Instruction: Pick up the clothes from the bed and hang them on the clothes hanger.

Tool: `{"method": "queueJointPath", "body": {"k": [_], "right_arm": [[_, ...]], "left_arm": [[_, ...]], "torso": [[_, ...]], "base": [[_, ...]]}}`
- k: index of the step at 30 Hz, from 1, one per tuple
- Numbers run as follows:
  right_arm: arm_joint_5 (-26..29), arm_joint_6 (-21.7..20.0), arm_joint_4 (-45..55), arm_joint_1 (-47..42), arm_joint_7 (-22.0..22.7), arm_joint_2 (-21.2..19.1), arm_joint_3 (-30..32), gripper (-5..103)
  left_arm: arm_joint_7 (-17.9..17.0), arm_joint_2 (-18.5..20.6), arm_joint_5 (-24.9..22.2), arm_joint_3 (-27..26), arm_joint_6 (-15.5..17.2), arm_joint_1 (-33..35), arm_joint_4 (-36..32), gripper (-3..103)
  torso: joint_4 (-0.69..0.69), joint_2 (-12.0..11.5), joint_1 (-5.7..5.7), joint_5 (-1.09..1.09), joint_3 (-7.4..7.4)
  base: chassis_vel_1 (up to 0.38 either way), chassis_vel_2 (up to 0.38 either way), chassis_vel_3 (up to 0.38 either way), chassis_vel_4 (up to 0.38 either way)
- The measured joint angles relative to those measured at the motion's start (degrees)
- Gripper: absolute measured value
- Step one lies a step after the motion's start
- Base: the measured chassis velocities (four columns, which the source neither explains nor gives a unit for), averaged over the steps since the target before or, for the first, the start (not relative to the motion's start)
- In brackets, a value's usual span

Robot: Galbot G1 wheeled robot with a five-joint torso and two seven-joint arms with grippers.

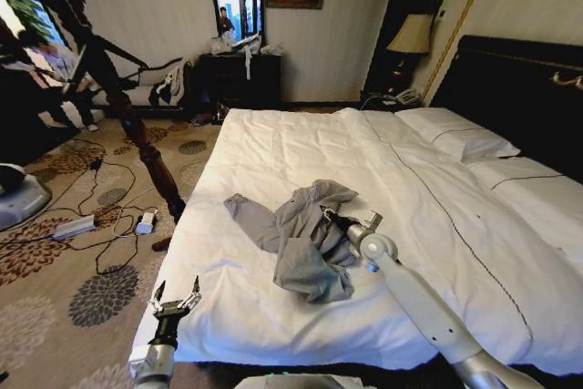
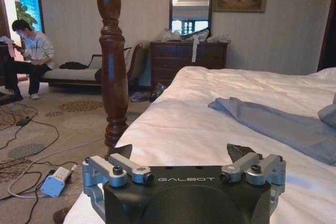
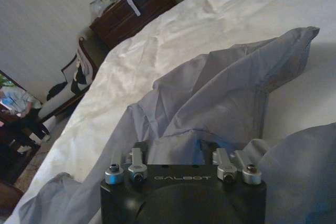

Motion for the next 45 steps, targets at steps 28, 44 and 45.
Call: {"method": "queueJointPath", "body": {"k": [28,44,45], "right_arm": [[-4.2,-0.91,-3.5,1.59,-2.14,0.78,-1.46,4],[0.33,5.39,5.56,-1.78,-8.99,-1.51,2.05,0],[1.67,5.9,7.8,-2.14,-9.37,-2.63,2.83,0]], "left_arm": [[-0.15,0.13,-0.34,0.0,0.03,-0.82,0.67,100],[-0.23,0.68,-1.33,-0.53,0.04,-0.85,0.57,100],[-0.25,0.86,-1.57,-0.66,0.04,-0.83,0.5,100]], "torso": [[0.0,0.0,0.0,0.0,0.0],[0.0,0.0,0.0,-0.01,0.0],[-0.01,0.0,0.0,0.01,0.0]], "base": [[0.0,0.0,0.0,0.0],[0.0,0.0,0.0,0.0],[0.0,0.0,0.0,0.0]]}}
